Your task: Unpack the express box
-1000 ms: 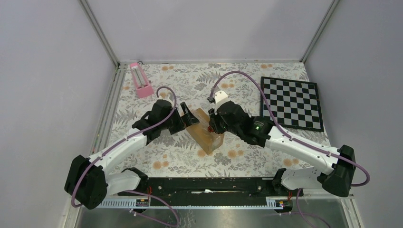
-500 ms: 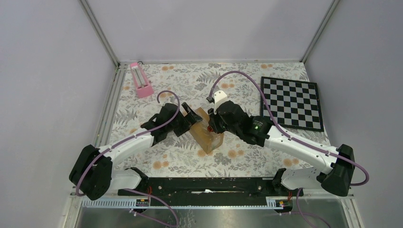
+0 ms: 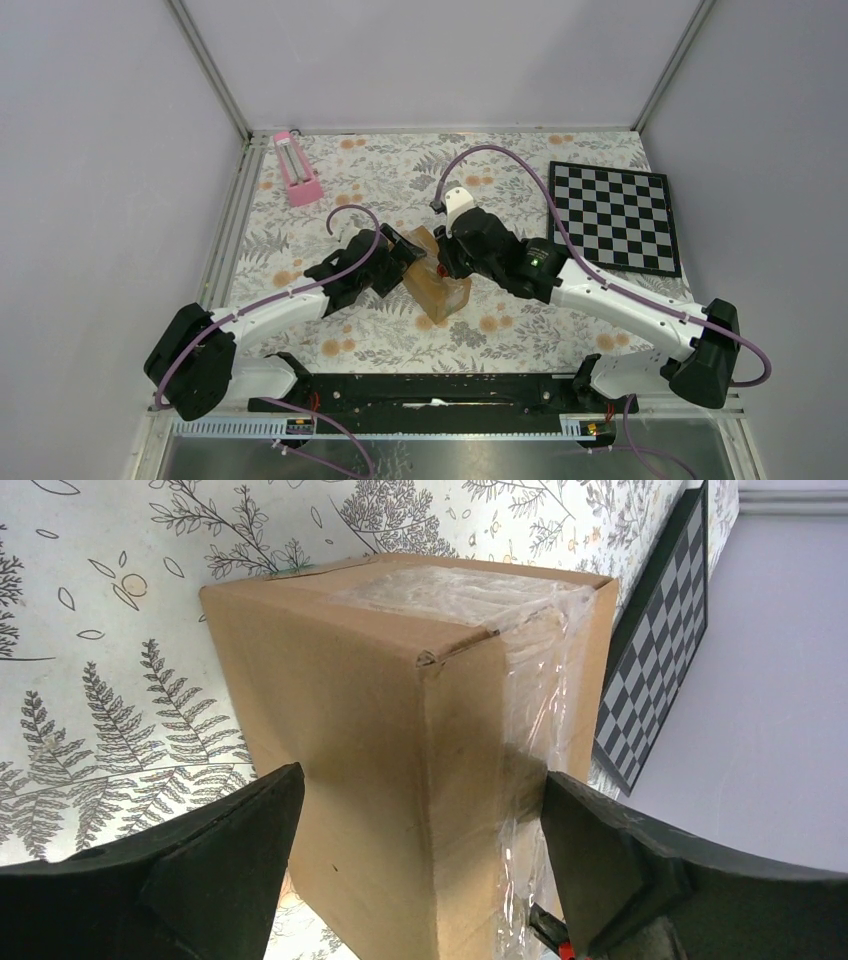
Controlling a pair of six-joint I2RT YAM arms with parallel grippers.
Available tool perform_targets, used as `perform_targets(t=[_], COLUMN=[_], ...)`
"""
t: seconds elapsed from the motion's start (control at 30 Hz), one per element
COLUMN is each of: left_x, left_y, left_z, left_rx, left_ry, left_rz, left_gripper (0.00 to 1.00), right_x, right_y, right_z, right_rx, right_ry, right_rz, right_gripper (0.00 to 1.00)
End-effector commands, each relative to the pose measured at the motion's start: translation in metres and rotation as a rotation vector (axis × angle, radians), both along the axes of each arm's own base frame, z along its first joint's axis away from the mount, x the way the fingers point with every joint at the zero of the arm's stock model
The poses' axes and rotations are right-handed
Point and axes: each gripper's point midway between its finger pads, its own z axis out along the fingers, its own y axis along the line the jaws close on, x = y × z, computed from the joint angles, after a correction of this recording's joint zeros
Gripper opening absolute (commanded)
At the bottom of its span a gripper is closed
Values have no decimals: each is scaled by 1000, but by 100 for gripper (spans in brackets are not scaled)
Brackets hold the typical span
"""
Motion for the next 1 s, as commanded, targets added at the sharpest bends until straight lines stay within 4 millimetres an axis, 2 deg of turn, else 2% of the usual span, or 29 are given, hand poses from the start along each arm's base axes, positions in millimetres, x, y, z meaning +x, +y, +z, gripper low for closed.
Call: perform_targets(t=[0.0, 0.2, 0.43, 0.7, 0.97], left_x=[2, 1, 1, -1, 0], left_y=[37, 41, 48, 54, 58], left_z=[-33, -43, -46, -54, -53], left_rx=[129, 140, 159, 173, 185], left_ry=[62, 86, 88, 69, 54], left_rz=[162, 200, 228, 232, 236], left_gripper=[92, 92, 91, 92, 93], right_x=[-8, -12, -17, -14, -20], right_y=[-7, -16, -25, -26, -29], right_z=[2, 8, 1, 16, 6], right_rx=[-38, -34, -34, -10, -26], right_ry=[40, 36, 54, 24, 50], right_rz=[2, -12, -31, -47, -35], right_gripper=[0, 0, 0, 0, 0])
